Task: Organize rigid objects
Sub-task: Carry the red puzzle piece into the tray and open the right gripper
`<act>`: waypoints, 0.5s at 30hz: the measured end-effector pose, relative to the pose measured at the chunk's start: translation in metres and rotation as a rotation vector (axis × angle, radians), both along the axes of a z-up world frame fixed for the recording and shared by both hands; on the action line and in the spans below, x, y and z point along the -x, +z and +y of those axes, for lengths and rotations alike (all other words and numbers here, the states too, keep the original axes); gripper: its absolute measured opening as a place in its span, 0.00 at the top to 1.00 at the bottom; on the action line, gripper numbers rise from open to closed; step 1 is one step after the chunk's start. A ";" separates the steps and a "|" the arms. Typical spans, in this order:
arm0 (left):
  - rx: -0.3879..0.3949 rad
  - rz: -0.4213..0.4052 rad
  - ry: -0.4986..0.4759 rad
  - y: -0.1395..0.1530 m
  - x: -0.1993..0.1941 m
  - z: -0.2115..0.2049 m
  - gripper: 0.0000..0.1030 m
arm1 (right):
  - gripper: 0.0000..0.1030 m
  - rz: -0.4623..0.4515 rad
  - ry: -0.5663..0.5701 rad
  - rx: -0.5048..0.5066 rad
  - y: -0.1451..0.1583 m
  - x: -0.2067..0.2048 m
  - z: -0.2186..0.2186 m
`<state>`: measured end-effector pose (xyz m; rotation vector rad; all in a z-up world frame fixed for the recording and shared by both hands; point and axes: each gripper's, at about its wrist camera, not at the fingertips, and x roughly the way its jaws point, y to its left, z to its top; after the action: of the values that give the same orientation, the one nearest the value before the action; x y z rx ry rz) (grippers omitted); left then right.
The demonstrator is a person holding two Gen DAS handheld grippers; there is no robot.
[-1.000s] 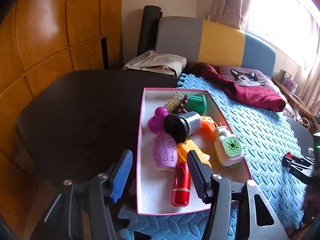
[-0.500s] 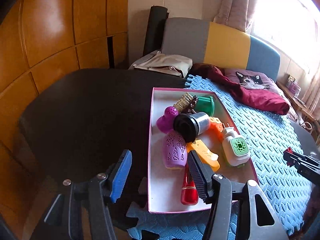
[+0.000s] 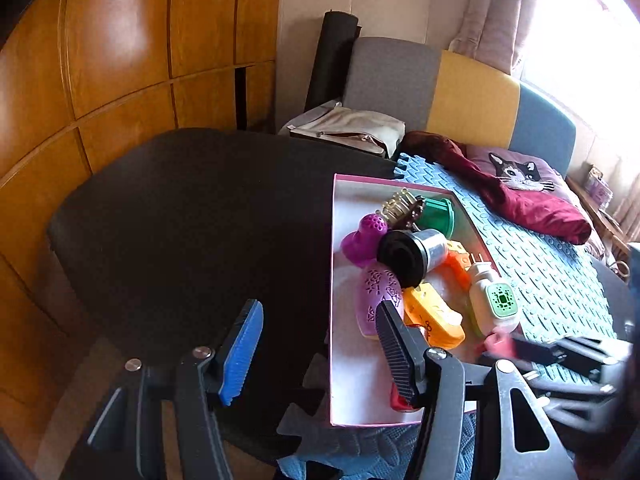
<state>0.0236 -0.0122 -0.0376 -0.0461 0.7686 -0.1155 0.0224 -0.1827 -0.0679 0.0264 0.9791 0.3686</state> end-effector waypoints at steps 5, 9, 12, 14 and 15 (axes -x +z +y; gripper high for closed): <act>-0.005 0.006 0.012 -0.004 -0.002 0.003 0.40 | 0.69 0.027 -0.017 0.078 -0.026 -0.020 0.017; -0.007 0.008 0.017 -0.004 0.000 0.004 0.38 | 0.69 -0.024 -0.040 0.133 -0.029 -0.023 0.022; -0.012 -0.003 0.020 -0.002 0.002 0.004 0.33 | 0.69 -0.038 -0.038 0.139 -0.028 -0.017 0.021; -0.013 -0.009 0.021 -0.001 0.002 0.004 0.31 | 0.68 -0.046 -0.037 0.141 -0.026 -0.013 0.018; -0.015 -0.011 0.023 0.000 0.003 0.004 0.30 | 0.67 -0.048 -0.036 0.138 -0.026 -0.012 0.018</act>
<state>0.0207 -0.0084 -0.0376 -0.0403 0.7572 -0.0883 0.0347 -0.1650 -0.0936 -0.0896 0.9535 0.2670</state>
